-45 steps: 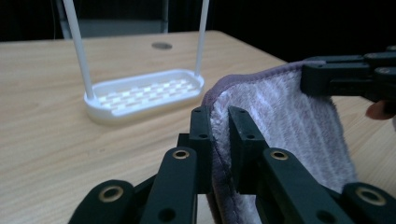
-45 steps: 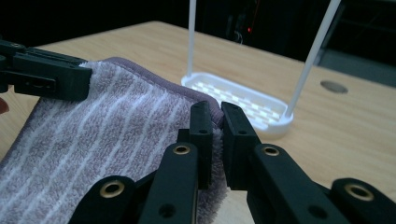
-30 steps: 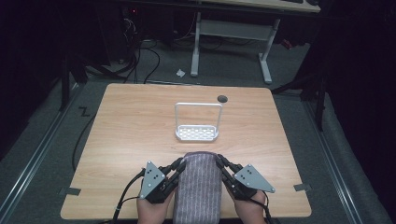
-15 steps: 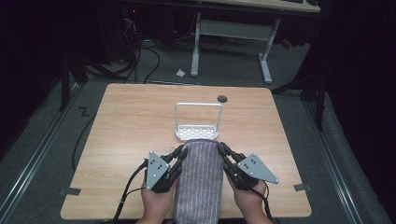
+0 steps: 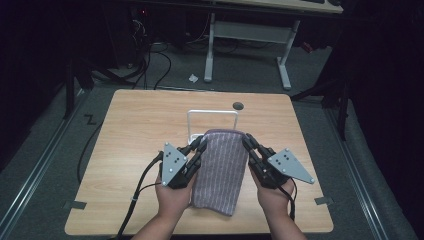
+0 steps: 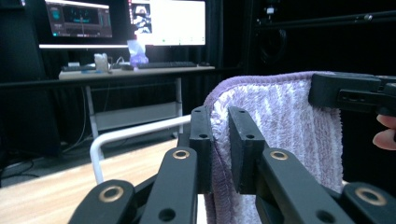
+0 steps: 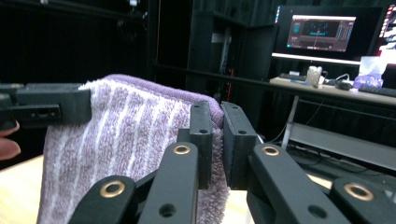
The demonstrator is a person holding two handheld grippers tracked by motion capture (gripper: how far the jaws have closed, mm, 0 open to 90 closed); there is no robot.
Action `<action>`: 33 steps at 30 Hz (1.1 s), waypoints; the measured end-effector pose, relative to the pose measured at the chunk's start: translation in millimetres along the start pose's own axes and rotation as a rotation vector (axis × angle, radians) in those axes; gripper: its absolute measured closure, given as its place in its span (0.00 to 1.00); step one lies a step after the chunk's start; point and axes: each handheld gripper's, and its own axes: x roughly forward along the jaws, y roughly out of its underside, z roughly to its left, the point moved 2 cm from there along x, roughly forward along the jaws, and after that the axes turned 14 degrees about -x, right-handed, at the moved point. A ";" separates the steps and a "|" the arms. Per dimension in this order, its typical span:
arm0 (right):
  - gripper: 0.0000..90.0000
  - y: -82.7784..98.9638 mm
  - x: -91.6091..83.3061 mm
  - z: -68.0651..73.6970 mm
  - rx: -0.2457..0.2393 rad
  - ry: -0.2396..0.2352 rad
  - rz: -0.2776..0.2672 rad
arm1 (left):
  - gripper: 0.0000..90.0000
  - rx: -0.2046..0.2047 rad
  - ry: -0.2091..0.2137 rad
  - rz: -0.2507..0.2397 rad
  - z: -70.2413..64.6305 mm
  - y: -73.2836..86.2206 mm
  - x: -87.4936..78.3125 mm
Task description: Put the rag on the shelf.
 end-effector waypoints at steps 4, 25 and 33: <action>0.94 -11.6 1.7 -6.8 0.005 0.013 -0.025 | 0.90 0.004 0.009 -0.027 -3.0 -11.0 3.3; 0.94 -44.8 24.0 -32.1 -0.026 0.032 -0.048 | 0.90 0.004 0.018 -0.030 10.5 -45.2 33.6; 0.93 -40.8 43.8 -44.9 -0.005 0.032 -0.013 | 0.90 -0.003 0.039 -0.012 27.3 -53.4 52.8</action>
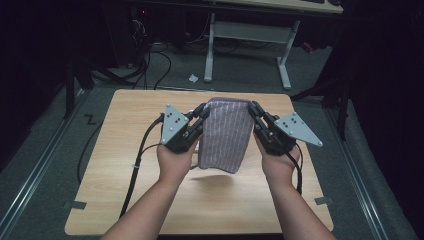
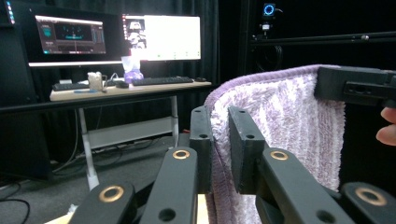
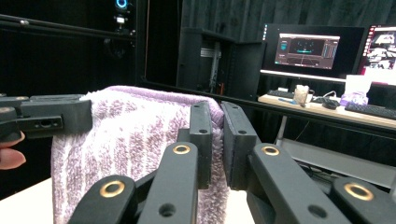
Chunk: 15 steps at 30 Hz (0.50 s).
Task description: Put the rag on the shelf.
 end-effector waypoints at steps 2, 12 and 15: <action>0.93 -0.4 5.6 -2.4 0.000 0.000 0.005 | 0.90 -0.006 -0.010 0.002 2.8 -2.7 4.1; 0.94 -6.6 37.9 -10.7 0.031 0.004 0.004 | 0.90 -0.006 -0.046 -0.007 23.4 -15.1 25.3; 0.94 -7.9 50.6 -11.7 0.036 0.002 0.001 | 0.90 -0.001 -0.060 -0.001 30.4 -19.0 30.6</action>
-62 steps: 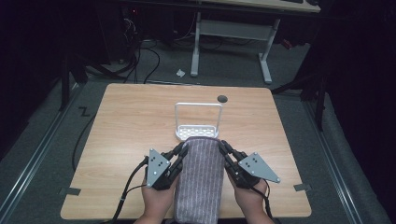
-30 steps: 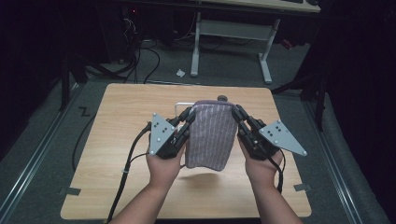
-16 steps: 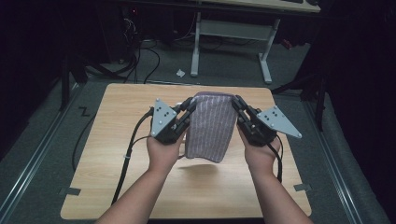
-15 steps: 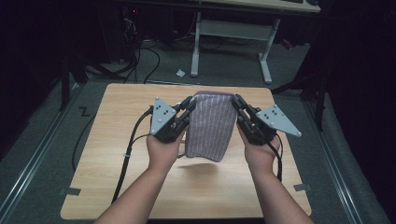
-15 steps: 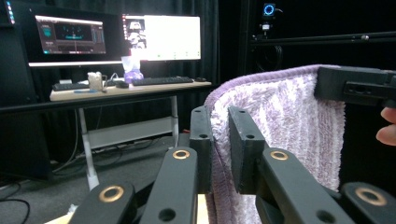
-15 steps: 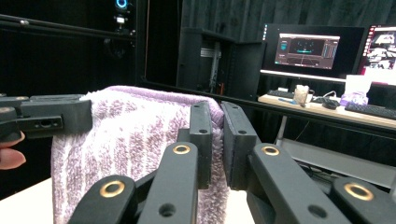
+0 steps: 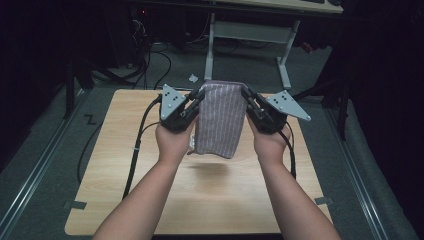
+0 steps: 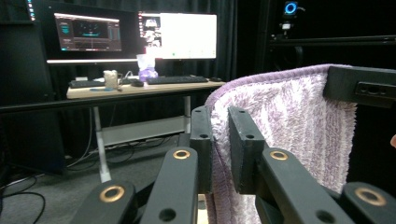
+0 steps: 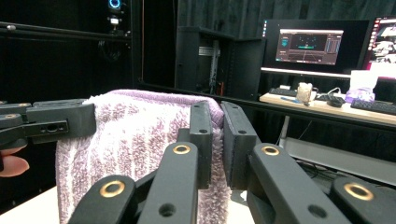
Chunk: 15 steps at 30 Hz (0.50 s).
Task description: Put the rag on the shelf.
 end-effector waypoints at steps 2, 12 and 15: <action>0.94 0.2 9.2 -1.1 0.004 -0.001 0.003 | 0.90 0.003 -0.008 0.002 6.2 -3.6 3.2; 0.94 4.0 44.6 -12.5 0.009 -0.004 0.016 | 0.90 0.008 -0.034 0.023 23.4 -8.7 26.2; 0.94 3.7 54.3 -17.8 0.009 0.002 0.023 | 0.90 -0.017 -0.044 0.025 29.0 -8.5 37.3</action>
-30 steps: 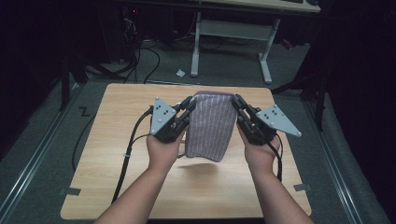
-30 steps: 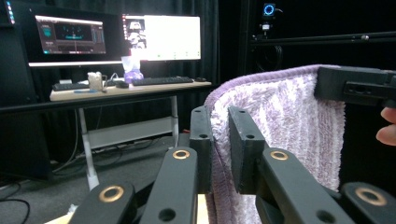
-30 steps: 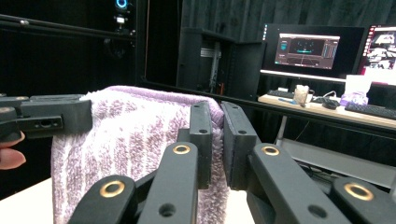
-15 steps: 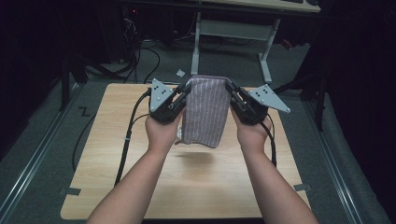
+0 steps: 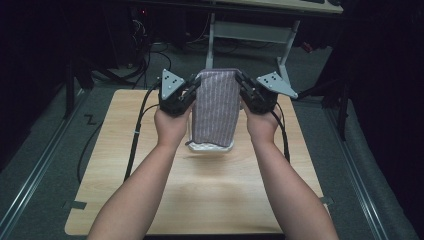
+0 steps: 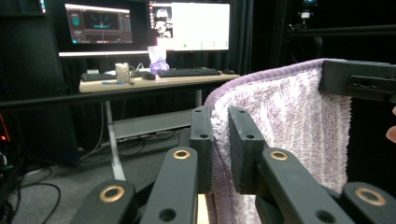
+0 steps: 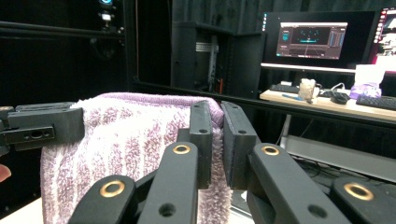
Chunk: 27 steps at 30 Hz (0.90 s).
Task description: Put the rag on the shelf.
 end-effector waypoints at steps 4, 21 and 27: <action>0.94 0.6 11.6 -5.8 -0.003 0.001 0.022 | 0.90 0.015 -0.018 0.010 6.2 -2.5 13.0; 0.94 22.0 59.3 -22.8 -0.007 -0.002 0.151 | 0.90 0.066 -0.138 0.135 25.7 0.2 54.7; 0.93 37.8 73.5 -17.3 -0.030 -0.058 0.227 | 0.89 0.072 -0.202 0.235 39.8 22.3 63.9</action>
